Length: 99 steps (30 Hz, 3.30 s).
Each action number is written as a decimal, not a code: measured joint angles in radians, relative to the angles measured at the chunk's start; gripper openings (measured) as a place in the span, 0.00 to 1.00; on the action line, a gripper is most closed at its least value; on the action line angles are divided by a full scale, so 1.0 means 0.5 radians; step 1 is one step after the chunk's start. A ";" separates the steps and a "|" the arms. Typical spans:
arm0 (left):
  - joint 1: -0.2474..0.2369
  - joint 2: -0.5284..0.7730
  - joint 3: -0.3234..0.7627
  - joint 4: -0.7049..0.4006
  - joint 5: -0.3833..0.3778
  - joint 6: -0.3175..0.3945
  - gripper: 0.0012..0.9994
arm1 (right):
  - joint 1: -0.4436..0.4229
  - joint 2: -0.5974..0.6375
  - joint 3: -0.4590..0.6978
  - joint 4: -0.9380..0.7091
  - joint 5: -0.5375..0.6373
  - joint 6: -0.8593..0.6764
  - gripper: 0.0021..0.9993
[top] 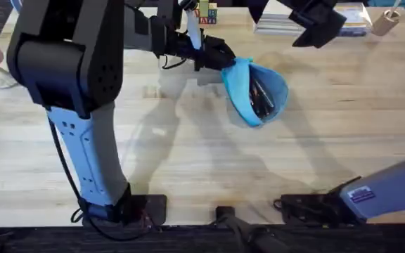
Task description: Unzip the bag, pick up the pens from the table one at a time and place them inside, then zip the bag closed.
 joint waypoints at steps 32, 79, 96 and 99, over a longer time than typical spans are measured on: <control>0.000 0.000 0.000 0.000 0.002 0.000 0.04 | -0.170 0.546 0.006 0.185 -0.524 0.022 0.88; 0.008 0.000 0.000 -0.016 0.023 0.000 0.04 | -0.170 0.618 0.026 0.087 -0.642 0.014 0.04; 0.007 0.000 0.000 -0.014 0.022 0.000 0.04 | -0.156 0.608 0.026 0.087 -0.529 -0.050 0.03; 0.008 0.000 0.000 -0.012 0.024 0.000 0.04 | -0.139 0.567 0.025 0.089 -0.481 -0.089 0.03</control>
